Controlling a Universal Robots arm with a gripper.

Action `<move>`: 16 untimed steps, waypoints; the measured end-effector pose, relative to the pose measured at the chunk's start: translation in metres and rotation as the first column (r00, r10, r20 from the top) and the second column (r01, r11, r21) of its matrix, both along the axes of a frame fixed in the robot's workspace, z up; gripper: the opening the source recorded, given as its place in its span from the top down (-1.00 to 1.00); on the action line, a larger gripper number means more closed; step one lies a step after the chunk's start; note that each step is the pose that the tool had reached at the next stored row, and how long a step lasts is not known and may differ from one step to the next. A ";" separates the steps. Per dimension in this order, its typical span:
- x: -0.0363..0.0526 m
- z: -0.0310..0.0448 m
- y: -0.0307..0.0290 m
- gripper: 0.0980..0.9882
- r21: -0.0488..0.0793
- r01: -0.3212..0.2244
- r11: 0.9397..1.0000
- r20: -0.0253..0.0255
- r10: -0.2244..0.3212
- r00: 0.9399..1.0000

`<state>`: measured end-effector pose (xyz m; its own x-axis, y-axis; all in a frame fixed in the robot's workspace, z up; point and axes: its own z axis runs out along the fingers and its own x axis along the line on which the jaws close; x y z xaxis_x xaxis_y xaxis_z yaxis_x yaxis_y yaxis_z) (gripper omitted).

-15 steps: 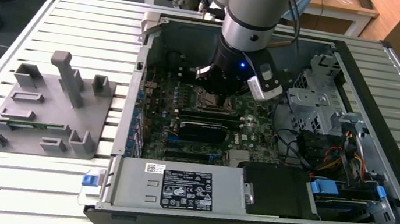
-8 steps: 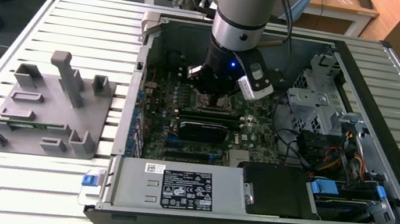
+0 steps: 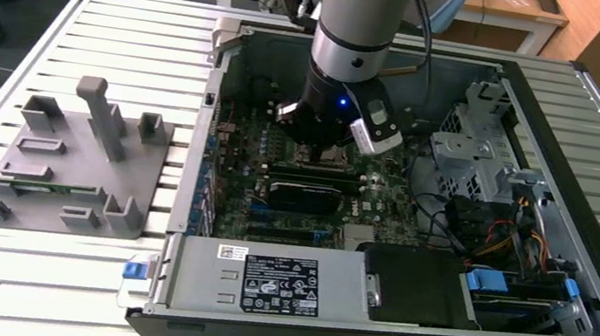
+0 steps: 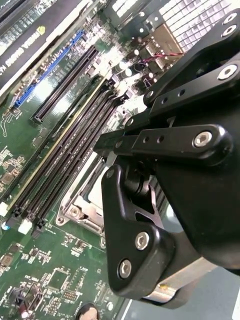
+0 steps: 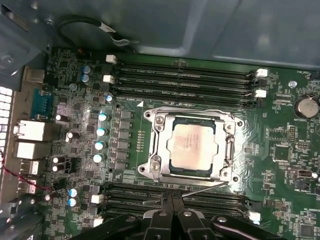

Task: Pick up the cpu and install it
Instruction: 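Install the second cpu locking lever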

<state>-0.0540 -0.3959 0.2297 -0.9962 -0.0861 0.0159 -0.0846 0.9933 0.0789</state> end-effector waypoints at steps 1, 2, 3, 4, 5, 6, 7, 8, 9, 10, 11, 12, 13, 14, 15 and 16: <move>-0.0001 -0.0017 0.0000 0.98 0.000 0.000 1.000 0.000 0.000 1.000; -0.0002 -0.0031 0.0000 0.98 0.000 0.000 1.000 0.000 0.000 1.000; -0.0003 -0.0045 0.0000 0.98 0.000 0.000 1.000 0.000 0.000 1.000; -0.0004 -0.0056 0.0000 0.98 0.000 0.000 1.000 0.000 0.000 1.000; -0.0005 -0.0066 0.0000 0.98 0.001 0.000 1.000 0.000 0.000 1.000; -0.0006 -0.0075 0.0000 0.98 0.002 0.000 1.000 0.000 0.000 1.000; -0.0007 -0.0086 0.0000 0.98 0.005 0.000 1.000 0.000 0.000 1.000; -0.0007 -0.0096 -0.0001 0.98 0.009 0.000 1.000 0.000 0.000 1.000; -0.0007 -0.0106 -0.0001 0.98 0.014 0.000 1.000 0.000 0.000 1.000; -0.0006 -0.0113 -0.0001 0.98 0.020 0.000 1.000 0.000 0.000 1.000; -0.0006 -0.0118 -0.0002 0.98 0.029 0.000 1.000 0.000 0.000 1.000; -0.0006 -0.0120 -0.0005 0.98 0.040 0.000 0.999 0.000 0.000 1.000; -0.0006 -0.0122 -0.0009 0.98 0.049 0.000 0.999 0.000 0.000 1.000; -0.0007 -0.0124 -0.0014 0.98 0.053 0.000 0.999 0.000 0.000 1.000; -0.0008 -0.0125 -0.0018 0.98 0.054 0.000 0.999 0.000 0.000 1.000; -0.0009 -0.0126 -0.0024 0.98 0.054 0.000 0.999 0.000 0.000 1.000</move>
